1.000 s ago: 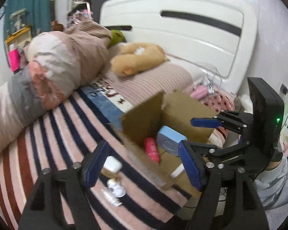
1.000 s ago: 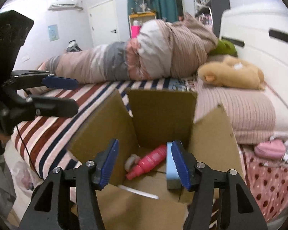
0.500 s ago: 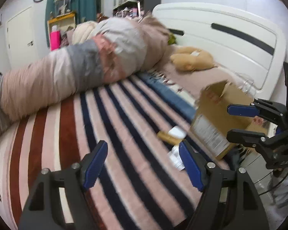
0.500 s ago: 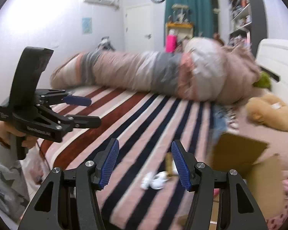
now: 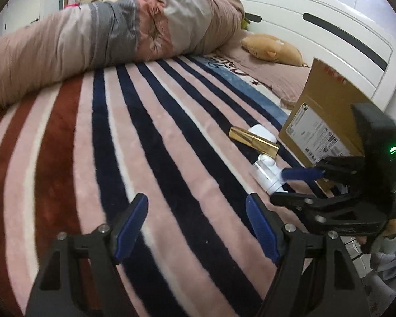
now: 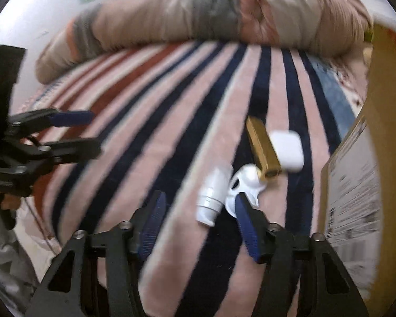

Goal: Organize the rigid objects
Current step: 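Grasp the white cup-shaped item with the right gripper while the left grasps the small white bottle, then drop the white cup item and white bottle into the cardboard box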

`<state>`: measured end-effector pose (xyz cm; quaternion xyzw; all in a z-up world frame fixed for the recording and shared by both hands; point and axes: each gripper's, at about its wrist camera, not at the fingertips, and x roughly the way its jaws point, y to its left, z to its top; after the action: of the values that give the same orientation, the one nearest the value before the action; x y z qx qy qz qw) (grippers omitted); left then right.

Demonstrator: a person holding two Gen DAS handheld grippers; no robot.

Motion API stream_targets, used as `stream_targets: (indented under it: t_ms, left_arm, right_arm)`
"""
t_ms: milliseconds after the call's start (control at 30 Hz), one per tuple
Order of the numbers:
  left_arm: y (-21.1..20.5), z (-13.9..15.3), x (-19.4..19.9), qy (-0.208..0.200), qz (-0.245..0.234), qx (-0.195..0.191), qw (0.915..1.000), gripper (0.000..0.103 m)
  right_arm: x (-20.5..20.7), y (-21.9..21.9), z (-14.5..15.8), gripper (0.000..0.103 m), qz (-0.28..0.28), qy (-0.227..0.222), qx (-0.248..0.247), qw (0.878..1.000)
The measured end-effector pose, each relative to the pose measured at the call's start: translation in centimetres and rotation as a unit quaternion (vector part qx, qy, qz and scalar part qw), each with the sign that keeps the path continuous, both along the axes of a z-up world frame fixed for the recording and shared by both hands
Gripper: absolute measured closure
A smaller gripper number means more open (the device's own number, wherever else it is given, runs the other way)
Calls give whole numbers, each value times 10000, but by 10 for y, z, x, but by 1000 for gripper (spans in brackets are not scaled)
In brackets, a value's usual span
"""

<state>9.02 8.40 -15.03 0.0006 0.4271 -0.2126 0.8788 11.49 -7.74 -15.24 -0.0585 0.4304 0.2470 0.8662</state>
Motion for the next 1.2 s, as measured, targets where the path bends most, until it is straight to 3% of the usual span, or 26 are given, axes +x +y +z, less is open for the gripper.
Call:
stream_targets:
  t_ms: [33,100,233,300,333,433,533,600,667,733,800,900,1033,1200]
  left_arm:
    - [0,-1,1,10,-2,-8,10000,29]
    - [0,-4,4,25,-6,-29,10000,29]
    - [2,-2,9,49,32,-125,9999,29]
    - [0,-1,10,38,18,-127,9999,29]
    - [-1,-1,11,44,12,-121,9999,29]
    - [-7,-4,11,99,-59,-136,9998,29]
    - [-20,-12,15,254,-171,-204,9993,29]
    - [-29,-20,19,410,-224,-358,9983,30]
    - [-39,-29,25,610,-241,-560,9963,30]
    - [-50,-39,29,697,-239,-504,9960,42]
    - [-57,-46,33,729,-106,-209,9971,68]
    - [-52,-44,34,781,116,-210,9967,79]
    - [-46,-37,25,694,106,-130,9975,81]
    - [-28,1,5,324,317,23,9990,82]
  right_arm:
    - [2,2,-5,83,-8,-58,-92,9999]
    - [3,7,-5,83,104,-222,-131,9996]
    - [10,14,-4,83,547,180,708,9958]
    - [9,10,0,80,500,228,952,9939]
    - [7,4,5,74,320,100,848,9958]
    - [0,-8,12,68,-206,-303,339,9988]
    - [6,-17,-3,64,-735,-327,-274,9964]
    - [14,-19,-16,60,-837,-109,-176,9963]
    - [22,-24,-26,57,-868,128,241,9958]
    - [27,-25,-30,57,-894,15,248,9957]
    - [28,-21,-31,70,-858,-143,16,9962]
    - [27,-11,-30,76,-723,-259,-255,9967]
    - [11,-11,-18,76,-500,-381,-135,9979]
    - [-21,-4,18,76,-62,-660,249,9975]
